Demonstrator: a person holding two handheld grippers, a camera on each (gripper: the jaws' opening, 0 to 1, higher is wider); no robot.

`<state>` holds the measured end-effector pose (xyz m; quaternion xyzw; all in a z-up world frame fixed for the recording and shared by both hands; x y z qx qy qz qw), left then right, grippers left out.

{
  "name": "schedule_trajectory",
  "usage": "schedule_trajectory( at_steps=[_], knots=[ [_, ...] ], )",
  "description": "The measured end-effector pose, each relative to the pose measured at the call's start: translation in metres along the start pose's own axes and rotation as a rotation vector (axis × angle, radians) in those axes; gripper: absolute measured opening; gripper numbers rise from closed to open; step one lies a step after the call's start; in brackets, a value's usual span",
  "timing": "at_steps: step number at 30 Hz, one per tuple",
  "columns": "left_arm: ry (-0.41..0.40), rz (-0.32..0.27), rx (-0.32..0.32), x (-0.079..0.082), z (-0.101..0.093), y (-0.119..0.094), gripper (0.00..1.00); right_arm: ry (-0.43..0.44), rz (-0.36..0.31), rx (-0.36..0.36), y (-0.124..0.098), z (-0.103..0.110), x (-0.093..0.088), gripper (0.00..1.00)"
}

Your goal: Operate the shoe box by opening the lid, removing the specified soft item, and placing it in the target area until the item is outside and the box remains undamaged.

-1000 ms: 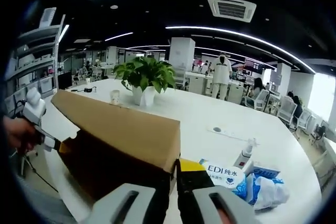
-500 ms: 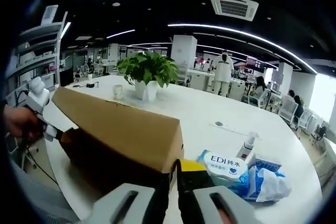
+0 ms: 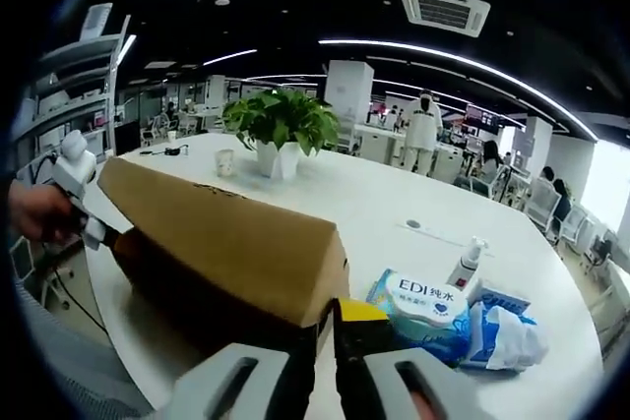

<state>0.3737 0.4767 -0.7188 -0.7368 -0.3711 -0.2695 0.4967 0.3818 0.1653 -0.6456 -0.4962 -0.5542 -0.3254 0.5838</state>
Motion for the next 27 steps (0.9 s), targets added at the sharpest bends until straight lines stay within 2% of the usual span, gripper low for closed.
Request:
schedule_trajectory(
  at_steps=[14,27],
  knots=[
    [0.094,-0.026,-0.044,0.009,-0.002,-0.009,0.16,0.045,0.061,0.024,-0.004,0.007,-0.022,0.00],
    [0.155,-0.054,-0.063,0.015,-0.001,-0.019,0.16,0.047,0.074,0.043,-0.006,0.009,-0.026,0.00]
  ],
)
Point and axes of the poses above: the point that each gripper's makers call its tool centre point, and the gripper's own axes: y roughly forward along the fingers, z roughly to its left, x roughly out of its top, the point moved 3 cm from there along -y, roughly backward along the fingers, and after that the axes turned 14 degrees about -z, right-handed, at the moved point
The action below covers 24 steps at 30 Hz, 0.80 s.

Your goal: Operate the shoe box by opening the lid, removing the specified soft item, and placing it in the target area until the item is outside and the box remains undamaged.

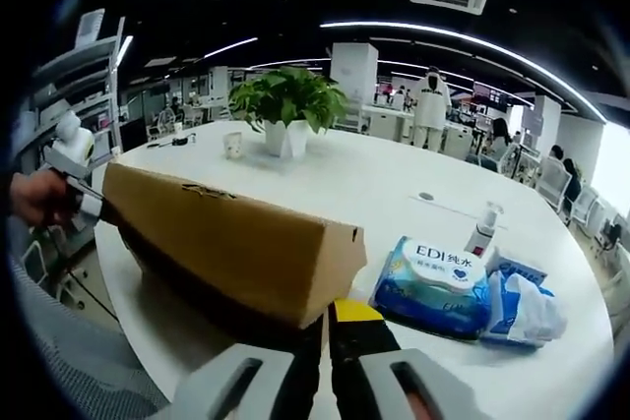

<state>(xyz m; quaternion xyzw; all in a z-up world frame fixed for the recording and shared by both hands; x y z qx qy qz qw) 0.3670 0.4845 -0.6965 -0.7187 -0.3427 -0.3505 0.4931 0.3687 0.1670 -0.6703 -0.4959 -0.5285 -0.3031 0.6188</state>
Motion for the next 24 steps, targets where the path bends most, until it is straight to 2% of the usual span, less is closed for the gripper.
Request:
schedule_trajectory(
  at_steps=[8,24],
  knots=[
    [0.011,-0.032,0.005,0.005,0.002,-0.009,0.15,0.003,0.012,0.007,-0.003,0.001,-0.005,0.00],
    [0.057,-0.058,0.023,0.005,0.003,-0.022,0.15,0.009,0.032,0.014,-0.009,-0.003,-0.012,0.00]
  ],
)
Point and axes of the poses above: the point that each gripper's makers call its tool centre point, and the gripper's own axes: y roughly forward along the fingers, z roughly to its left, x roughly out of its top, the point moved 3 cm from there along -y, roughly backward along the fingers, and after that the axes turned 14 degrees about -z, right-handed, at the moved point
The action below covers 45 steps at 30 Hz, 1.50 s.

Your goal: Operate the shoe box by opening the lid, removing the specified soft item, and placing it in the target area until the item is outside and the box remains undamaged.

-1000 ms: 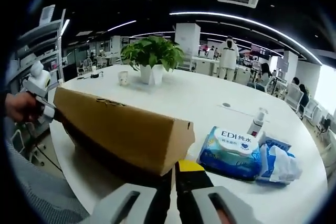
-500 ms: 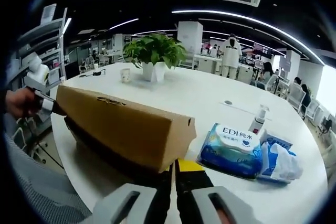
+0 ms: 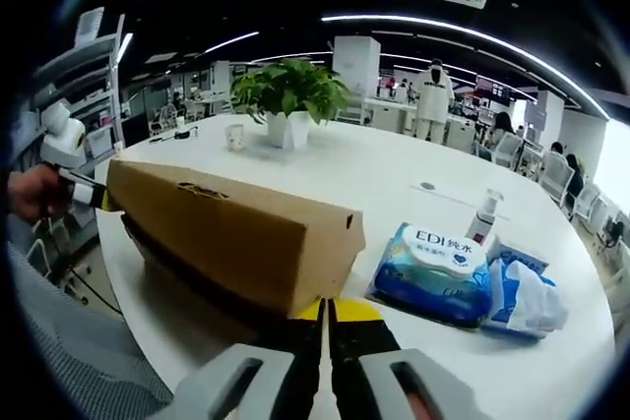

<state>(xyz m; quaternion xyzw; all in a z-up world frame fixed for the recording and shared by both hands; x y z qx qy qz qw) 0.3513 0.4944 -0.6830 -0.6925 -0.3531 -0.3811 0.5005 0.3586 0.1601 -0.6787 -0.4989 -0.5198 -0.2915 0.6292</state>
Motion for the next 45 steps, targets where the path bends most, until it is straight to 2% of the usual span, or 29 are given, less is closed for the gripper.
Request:
schedule_trajectory(
  at_steps=[14,27,45],
  knots=[
    [0.021,-0.002,-0.007,-0.006,0.002,-0.010,0.15,0.001,0.018,0.003,-0.001,0.003,-0.007,0.00],
    [0.046,-0.010,-0.010,-0.005,0.000,-0.014,0.15,0.001,0.032,0.003,0.000,0.003,-0.012,0.00],
    [0.057,0.008,-0.026,-0.012,-0.003,-0.019,0.15,0.019,0.070,-0.002,-0.003,0.003,-0.027,0.00]
  ],
)
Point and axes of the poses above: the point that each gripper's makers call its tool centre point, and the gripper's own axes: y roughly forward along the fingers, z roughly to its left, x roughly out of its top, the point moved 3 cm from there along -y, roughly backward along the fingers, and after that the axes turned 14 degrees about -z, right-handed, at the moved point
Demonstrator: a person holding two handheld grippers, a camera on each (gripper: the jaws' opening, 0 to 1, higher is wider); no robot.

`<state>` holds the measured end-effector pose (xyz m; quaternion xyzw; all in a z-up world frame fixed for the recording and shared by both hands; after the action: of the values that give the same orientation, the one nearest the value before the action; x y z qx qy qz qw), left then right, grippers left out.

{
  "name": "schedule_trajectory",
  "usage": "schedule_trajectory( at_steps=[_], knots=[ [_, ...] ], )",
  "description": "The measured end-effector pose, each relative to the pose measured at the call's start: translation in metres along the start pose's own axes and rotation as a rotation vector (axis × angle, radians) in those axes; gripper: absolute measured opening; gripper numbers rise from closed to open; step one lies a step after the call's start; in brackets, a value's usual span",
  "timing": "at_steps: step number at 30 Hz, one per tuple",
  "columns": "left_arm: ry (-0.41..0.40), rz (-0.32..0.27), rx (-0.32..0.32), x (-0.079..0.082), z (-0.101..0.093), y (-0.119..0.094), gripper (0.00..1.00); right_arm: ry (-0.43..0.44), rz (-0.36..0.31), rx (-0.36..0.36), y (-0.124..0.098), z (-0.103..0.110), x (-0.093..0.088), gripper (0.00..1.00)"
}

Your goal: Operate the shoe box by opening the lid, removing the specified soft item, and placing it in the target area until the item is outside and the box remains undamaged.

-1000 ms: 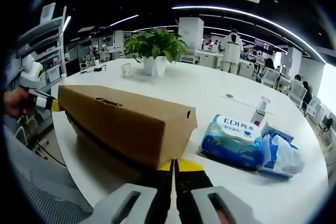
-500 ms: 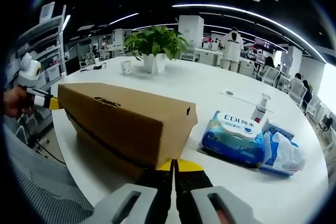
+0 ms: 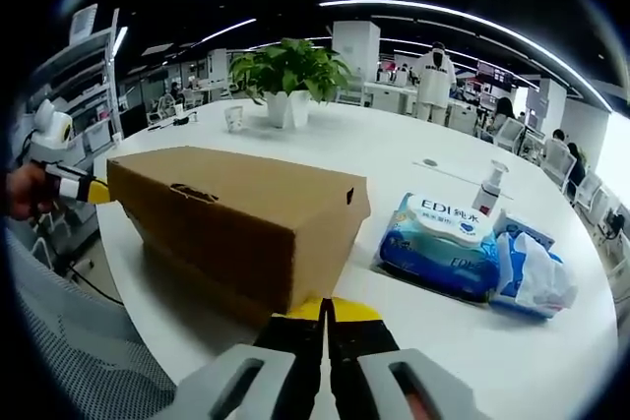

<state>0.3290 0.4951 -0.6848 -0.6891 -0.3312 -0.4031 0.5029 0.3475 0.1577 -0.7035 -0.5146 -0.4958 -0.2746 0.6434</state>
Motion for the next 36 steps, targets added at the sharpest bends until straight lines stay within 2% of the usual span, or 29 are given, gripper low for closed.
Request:
schedule_trajectory(
  at_steps=[22,30,34,36],
  knots=[
    [-0.014,0.029,-0.019,-0.007,-0.005,0.000,0.15,0.024,0.055,0.030,0.003,0.004,-0.020,0.00],
    [-0.020,0.044,-0.017,-0.010,-0.006,-0.002,0.15,-0.005,0.086,0.062,0.000,0.006,-0.025,0.00],
    [-0.027,0.042,-0.017,-0.010,-0.006,-0.005,0.17,-0.005,0.101,0.071,-0.006,0.001,-0.026,0.00],
    [-0.031,0.041,-0.015,-0.010,-0.003,-0.008,0.18,0.006,0.122,0.084,-0.009,-0.004,-0.029,0.04]
  ],
)
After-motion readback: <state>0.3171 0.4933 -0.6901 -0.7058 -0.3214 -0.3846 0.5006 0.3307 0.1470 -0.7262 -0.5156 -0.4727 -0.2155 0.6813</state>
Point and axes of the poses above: the point that each gripper's makers call its tool centre point, and the gripper's own axes: y roughly forward along the fingers, z roughly to its left, x roughly out of its top, the point moved 3 cm from there along -y, roughly backward along the fingers, and after that the axes turned 14 degrees about -z, right-handed, at the moved point
